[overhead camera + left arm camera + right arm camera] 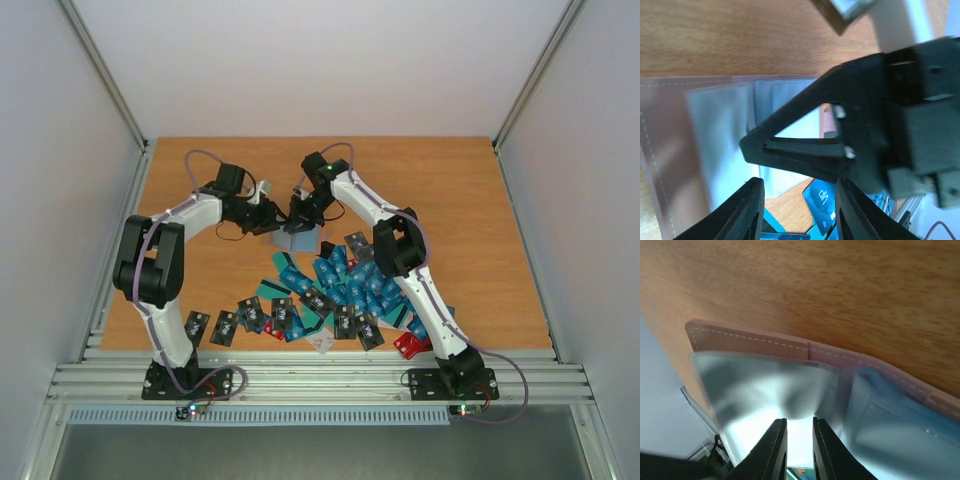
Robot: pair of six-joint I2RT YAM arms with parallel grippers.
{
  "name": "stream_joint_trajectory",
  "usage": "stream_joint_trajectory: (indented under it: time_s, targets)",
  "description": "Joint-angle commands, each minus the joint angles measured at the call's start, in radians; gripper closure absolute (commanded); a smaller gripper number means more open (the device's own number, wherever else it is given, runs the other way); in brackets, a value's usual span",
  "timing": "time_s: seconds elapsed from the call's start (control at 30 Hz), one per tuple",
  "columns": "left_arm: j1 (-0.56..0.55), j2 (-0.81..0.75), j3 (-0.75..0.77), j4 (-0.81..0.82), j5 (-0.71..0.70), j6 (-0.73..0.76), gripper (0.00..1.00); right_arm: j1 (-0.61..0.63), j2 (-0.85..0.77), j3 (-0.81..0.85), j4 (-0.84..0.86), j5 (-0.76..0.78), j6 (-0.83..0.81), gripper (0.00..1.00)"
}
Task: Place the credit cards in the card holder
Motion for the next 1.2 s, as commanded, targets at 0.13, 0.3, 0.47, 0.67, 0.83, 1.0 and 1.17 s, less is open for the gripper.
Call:
stream_joint_trajectory:
  time_s: [0.13,0.3,0.47,0.67,0.83,1.0,1.17]
  targets:
    - [-0.008,0.079,0.063,0.007,0.053,0.006,0.61,-0.012,-0.122,0.026,-0.069,0.006,-0.042,0.83]
    - [-0.028,0.060,0.088,-0.052,0.033,0.055,0.61,-0.019,-0.172,0.018,-0.125,0.056,-0.067,0.83]
    - [-0.056,0.026,0.085,-0.086,0.008,0.088,0.60,-0.024,-0.264,-0.044,-0.150,0.124,-0.125,0.83]
    - [-0.097,-0.016,0.079,-0.104,-0.004,0.104,0.58,-0.031,-0.455,-0.307,-0.092,0.198,-0.151,0.81]
    - [-0.122,-0.052,0.068,-0.110,-0.013,0.098,0.57,-0.053,-0.660,-0.604,0.023,0.224,-0.117,0.80]
    - [-0.171,-0.095,0.062,-0.171,-0.007,0.125,0.57,-0.073,-0.833,-0.867,0.095,0.261,-0.088,0.79]
    - [-0.252,-0.174,-0.035,-0.192,0.037,0.165,0.57,-0.075,-1.003,-1.097,0.124,0.284,-0.038,0.77]
